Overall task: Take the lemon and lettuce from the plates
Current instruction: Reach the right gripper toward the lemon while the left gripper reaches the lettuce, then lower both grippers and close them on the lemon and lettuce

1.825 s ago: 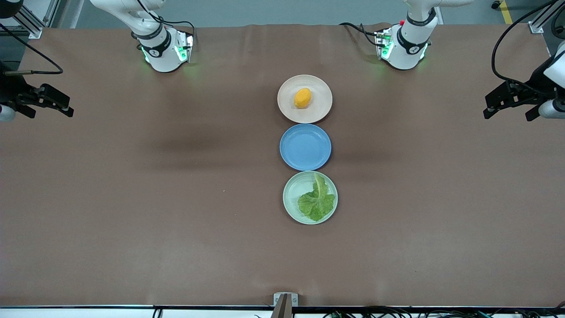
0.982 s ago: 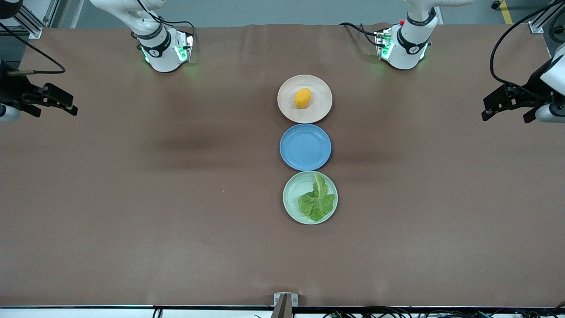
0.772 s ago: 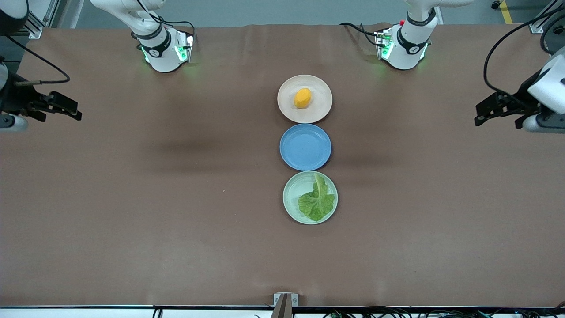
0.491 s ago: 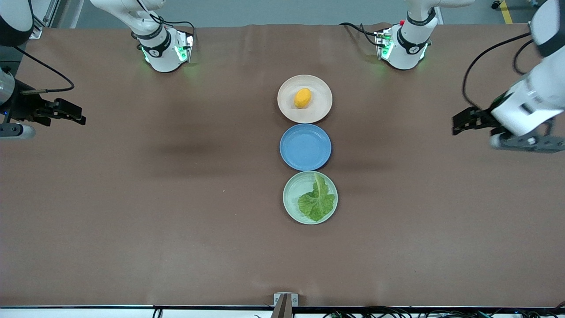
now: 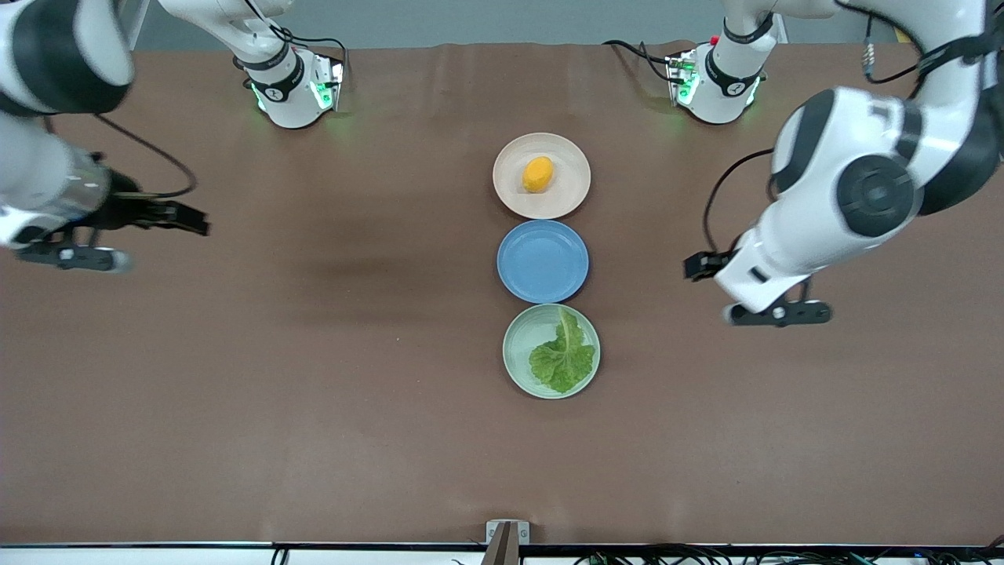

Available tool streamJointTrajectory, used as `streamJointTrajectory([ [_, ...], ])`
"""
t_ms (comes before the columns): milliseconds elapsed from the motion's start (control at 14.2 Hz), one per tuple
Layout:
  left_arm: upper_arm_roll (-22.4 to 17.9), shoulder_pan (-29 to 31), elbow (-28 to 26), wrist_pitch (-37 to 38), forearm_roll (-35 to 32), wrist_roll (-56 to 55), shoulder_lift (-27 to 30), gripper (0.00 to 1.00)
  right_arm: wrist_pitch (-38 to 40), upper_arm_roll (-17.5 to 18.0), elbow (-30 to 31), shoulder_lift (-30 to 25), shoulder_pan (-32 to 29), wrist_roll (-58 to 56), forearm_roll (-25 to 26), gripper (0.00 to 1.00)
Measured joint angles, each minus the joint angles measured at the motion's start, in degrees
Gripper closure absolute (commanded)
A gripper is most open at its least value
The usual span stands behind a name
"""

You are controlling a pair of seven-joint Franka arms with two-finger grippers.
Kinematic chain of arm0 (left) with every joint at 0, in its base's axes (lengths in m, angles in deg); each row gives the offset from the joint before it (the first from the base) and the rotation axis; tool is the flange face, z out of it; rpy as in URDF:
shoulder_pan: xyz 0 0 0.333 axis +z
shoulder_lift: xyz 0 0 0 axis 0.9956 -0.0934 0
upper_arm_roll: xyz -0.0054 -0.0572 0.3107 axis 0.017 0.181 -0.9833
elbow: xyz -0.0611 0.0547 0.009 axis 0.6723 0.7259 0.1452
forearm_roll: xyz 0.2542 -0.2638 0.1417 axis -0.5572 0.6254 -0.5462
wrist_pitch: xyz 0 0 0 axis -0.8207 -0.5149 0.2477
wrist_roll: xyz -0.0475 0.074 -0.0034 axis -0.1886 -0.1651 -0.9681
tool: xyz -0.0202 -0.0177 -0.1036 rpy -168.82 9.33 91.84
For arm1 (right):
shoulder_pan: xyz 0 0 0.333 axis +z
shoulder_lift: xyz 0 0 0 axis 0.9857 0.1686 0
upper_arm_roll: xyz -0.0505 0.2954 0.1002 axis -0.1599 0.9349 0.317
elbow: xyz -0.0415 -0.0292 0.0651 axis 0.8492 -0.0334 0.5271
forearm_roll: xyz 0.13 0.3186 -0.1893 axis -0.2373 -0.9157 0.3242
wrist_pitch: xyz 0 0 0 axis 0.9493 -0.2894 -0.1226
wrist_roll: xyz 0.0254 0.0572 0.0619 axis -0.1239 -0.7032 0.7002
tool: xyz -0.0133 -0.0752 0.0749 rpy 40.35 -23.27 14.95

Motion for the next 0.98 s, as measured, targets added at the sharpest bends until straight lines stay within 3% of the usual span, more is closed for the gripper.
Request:
streamJointTrajectory([
  [281,0.05,-4.73,1.90,-8.87,0.00,-17.45,-5.46,0.00,-4.87,1.65,3.23,-0.13,14.63,26.32,-1.79,0.00],
  [632,0.15,-8.92,7.26,-21.93,0.49,-46.86,-14.32,0.00,-21.47,2.05,10.09,1.60,35.96,58.48,-1.89,0.00],
  [982,0.22,-10.78,8.02,-36.75,1.77,-67.80,-21.42,0.00,-33.90,1.92,10.93,10.94,46.27,70.45,-1.89,0.00],
])
